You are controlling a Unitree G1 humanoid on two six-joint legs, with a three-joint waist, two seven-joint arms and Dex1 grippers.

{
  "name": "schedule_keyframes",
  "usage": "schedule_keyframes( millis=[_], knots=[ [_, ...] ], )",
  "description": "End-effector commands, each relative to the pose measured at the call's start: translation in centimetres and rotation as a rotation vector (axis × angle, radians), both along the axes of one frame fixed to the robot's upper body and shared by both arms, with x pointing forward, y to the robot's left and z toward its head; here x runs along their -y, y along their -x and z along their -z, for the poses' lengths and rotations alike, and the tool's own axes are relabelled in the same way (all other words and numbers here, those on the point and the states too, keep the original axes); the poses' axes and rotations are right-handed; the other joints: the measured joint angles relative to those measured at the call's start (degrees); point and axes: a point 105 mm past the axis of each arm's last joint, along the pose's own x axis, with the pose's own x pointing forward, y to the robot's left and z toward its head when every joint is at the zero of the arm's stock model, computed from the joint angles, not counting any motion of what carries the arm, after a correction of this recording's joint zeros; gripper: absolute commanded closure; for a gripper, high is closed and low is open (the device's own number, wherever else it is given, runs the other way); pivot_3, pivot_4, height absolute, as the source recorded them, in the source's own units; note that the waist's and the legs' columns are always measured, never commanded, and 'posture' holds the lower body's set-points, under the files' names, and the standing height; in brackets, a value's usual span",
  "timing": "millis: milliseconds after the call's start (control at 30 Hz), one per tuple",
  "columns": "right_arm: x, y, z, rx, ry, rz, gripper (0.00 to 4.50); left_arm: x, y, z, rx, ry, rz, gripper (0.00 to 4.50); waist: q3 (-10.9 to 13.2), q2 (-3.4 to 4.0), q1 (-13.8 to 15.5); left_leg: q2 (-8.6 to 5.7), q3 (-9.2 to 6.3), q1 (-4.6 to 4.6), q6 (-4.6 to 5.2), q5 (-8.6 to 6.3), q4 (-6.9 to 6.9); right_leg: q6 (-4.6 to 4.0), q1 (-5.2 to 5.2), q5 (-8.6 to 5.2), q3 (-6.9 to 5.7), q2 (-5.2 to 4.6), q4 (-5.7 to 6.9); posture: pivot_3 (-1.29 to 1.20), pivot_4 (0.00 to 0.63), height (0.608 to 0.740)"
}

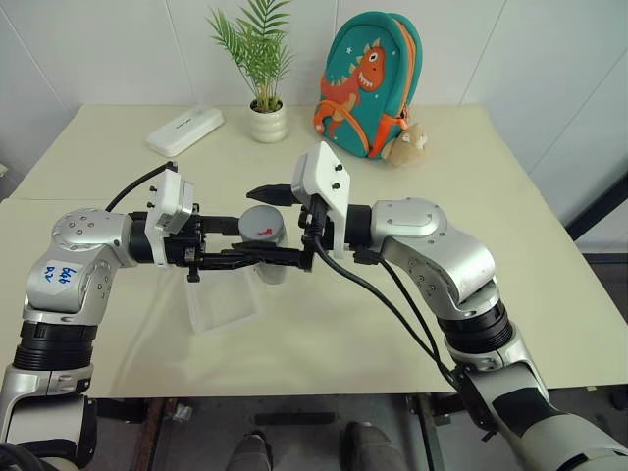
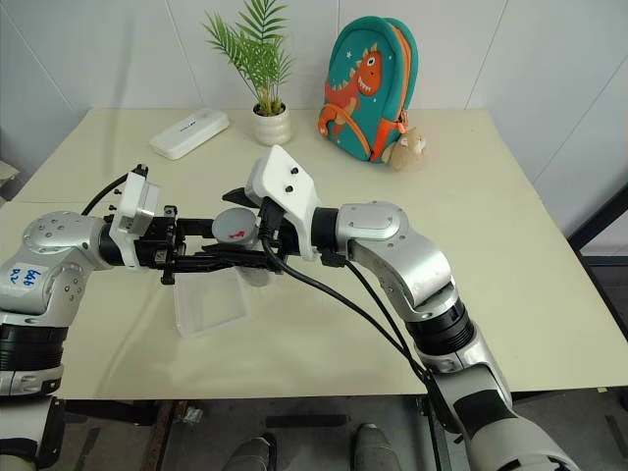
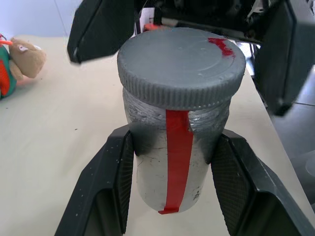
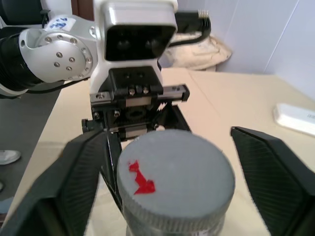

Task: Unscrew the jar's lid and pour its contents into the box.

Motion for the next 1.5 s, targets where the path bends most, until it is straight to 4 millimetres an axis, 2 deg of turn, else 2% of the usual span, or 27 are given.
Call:
schedule_keyframes(
  millis=[33, 367, 733, 1133, 1367, 1500],
  knots=[
    [-0.5, 0.7, -1.3, 0.032, -0.026, -0.021, 0.09, -0.3, 0.5, -1.2, 0.07, -0.001, -0.008, 2.56, 0.0, 0.0, 0.01, 0.0, 0.0, 0.0, 0.0, 0.0, 0.0, 0.0, 0.0, 0.0, 0.0, 0.0, 0.0, 0.0, 0.15, 0.74],
    [-1.0, 0.2, -2.4, 0.022, -0.072, 0.006, 0.09, -0.3, 0.5, -0.9, 0.068, 0.005, -0.014, 2.56, 0.0, 0.0, 0.04, 0.0, 0.0, 0.0, 0.0, 0.0, 0.0, 0.0, 0.0, 0.0, 0.0, 0.0, 0.01, 0.0, 0.15, 0.74],
    [-0.8, -0.9, -1.8, 0.022, -0.04, 0.054, 0.09, -0.2, 0.8, -0.8, 0.063, 0.009, -0.009, 2.56, 0.0, 0.0, -0.01, 0.0, 0.0, 0.0, 0.0, 0.0, 0.0, 0.0, -0.01, 0.0, 0.0, 0.0, 0.01, 0.0, 0.15, 0.74],
    [2.1, -1.5, -2.1, 0.042, -0.009, 0.123, 0.09, -1.3, 1.4, -0.4, 0.002, 0.025, -0.034, 2.56, 0.0, 0.0, 0.06, 0.0, 0.0, 0.0, 0.0, 0.0, 0.0, 0.0, -0.01, 0.0, 0.0, 0.0, 0.02, 0.0, 0.15, 0.74],
    [3.7, -0.6, -1.9, 0.039, 0.021, 0.128, 0.09, -1.6, 1.4, -0.5, 0.001, 0.033, -0.045, 2.56, 0.0, 0.0, 0.04, 0.0, 0.0, -0.01, 0.0, 0.0, 0.0, 0.0, -0.01, 0.0, 0.0, 0.0, 0.01, 0.0, 0.15, 0.74],
    [4.4, 0.9, -2.8, 0.046, 0.003, 0.088, 0.09, -1.9, 1.3, -0.4, -0.002, 0.031, -0.052, 2.56, 0.0, 0.0, 0.02, 0.0, 0.0, -0.01, 0.0, 0.0, 0.01, -0.01, -0.01, 0.0, 0.0, 0.0, 0.01, 0.0, 0.15, 0.74]
  ],
)
